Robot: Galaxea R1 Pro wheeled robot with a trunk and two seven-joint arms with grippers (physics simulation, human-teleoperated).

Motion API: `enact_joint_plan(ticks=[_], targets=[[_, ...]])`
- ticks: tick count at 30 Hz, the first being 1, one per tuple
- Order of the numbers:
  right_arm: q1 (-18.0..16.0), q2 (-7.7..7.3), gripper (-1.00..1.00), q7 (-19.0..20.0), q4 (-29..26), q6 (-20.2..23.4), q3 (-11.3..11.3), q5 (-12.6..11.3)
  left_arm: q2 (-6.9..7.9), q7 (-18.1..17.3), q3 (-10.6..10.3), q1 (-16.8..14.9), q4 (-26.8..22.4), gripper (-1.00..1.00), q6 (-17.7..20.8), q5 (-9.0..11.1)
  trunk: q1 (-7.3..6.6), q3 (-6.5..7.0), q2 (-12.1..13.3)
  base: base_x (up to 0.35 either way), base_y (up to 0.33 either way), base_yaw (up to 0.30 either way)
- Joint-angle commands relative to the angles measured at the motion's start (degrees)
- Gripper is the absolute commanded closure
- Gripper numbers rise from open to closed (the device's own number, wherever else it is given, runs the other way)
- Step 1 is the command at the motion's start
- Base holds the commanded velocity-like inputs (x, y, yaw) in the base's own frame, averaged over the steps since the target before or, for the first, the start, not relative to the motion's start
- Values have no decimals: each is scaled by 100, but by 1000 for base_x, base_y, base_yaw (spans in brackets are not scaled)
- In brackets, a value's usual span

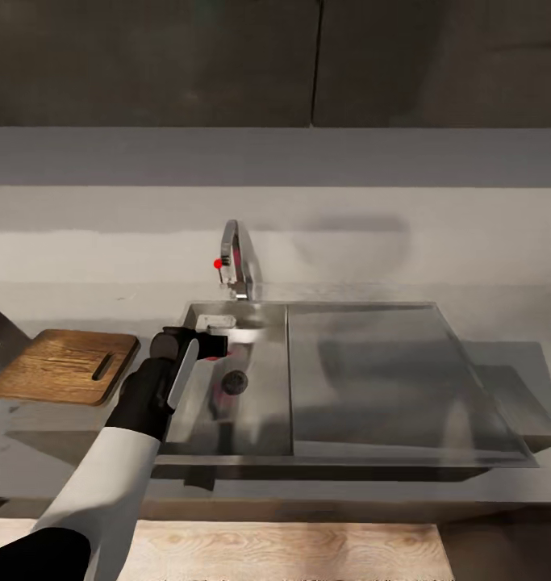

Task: In the kitchen, take the Vidalia onion out of the sink, dice it on the chopping board with the paring knife, put the diced onion into the bowl on the countertop, then place both the paring knife and the chopping board into the sink.

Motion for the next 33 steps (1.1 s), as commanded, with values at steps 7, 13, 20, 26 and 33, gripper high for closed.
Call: enact_joint_plan(ticks=[7,13,20,26,33], targets=[[3,-2,-100,-18,-9,-8,18,-36,-5,43,-7,-3,-286,100,181,40,2,54,-9,-31,0,0],[4,-2,-100,-22,-10,-8,18,-36,-9,43,-7,-5,-478,100,193,46,2,108,-9,-1,0,0],[3,-4,-100,-24,-10,-8,18,-36,-10,43,-7,-6,-566,100,203,49,2,171,-9,-1,1,0],[4,-2,-100,-25,-10,-8,18,-36,-10,43,-7,-7,-574,100,204,49,2,225,-9,-142,138,0],[4,-2,-100,-25,-10,-8,18,-36,-10,43,-7,-2,-592,100,204,49,2,288,-9,-218,208,0]])
